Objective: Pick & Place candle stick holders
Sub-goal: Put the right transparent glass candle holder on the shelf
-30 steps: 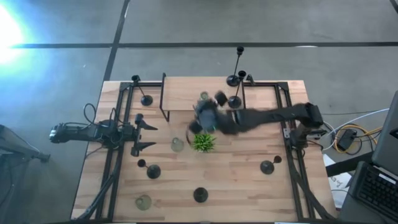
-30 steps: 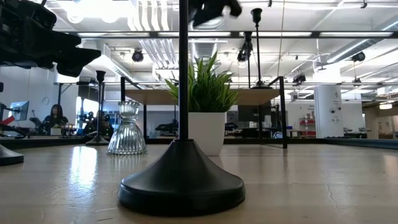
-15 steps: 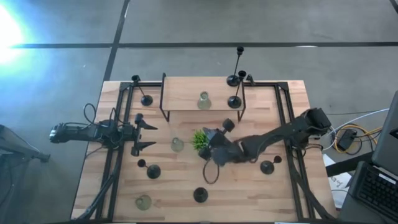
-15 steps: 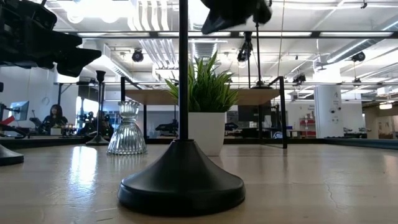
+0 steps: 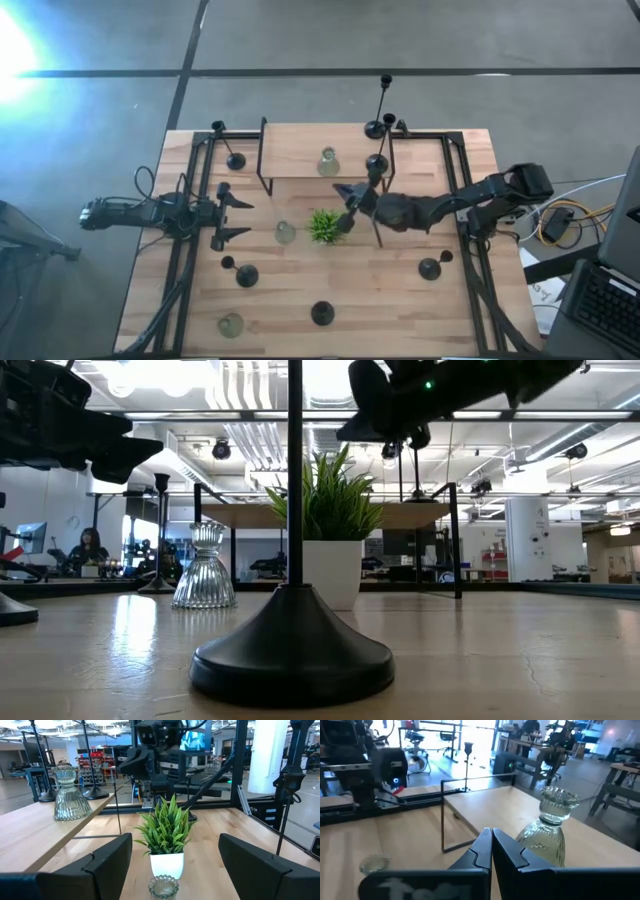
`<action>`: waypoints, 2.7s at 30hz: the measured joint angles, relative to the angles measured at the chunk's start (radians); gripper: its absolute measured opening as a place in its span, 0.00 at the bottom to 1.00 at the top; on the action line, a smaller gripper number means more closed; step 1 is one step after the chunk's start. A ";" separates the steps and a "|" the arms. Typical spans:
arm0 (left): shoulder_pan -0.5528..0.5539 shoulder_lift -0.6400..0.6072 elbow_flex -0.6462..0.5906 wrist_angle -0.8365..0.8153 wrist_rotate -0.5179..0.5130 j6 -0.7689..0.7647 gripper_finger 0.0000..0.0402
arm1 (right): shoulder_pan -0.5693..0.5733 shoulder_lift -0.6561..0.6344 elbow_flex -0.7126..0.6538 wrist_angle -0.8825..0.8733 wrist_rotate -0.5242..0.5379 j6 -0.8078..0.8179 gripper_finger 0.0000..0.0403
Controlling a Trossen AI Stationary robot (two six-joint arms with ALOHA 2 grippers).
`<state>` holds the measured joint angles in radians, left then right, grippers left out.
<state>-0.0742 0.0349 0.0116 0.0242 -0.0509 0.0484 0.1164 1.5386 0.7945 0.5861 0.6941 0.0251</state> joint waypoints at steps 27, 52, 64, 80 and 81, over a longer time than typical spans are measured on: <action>0.000 0.002 0.000 0.000 0.001 0.000 0.75 | -0.071 0.250 0.227 -0.012 0.251 0.014 0.02; 0.000 0.002 0.000 -0.001 0.003 0.000 0.75 | -0.187 0.250 0.206 -0.009 0.221 -0.087 0.02; 0.000 0.002 0.000 -0.001 0.001 0.000 0.75 | -0.141 0.216 0.156 0.007 0.142 -0.073 0.02; 0.000 0.007 0.001 -0.005 0.003 0.000 0.75 | -0.002 -0.165 0.141 -0.363 -0.252 0.057 0.02; 0.000 0.007 0.001 -0.004 0.003 0.000 0.75 | 0.000 -0.195 0.141 -0.416 -0.309 0.085 0.02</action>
<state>-0.0742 0.0418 0.0124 0.0206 -0.0483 0.0486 0.1167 1.3433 0.9352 0.1701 0.3848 0.1100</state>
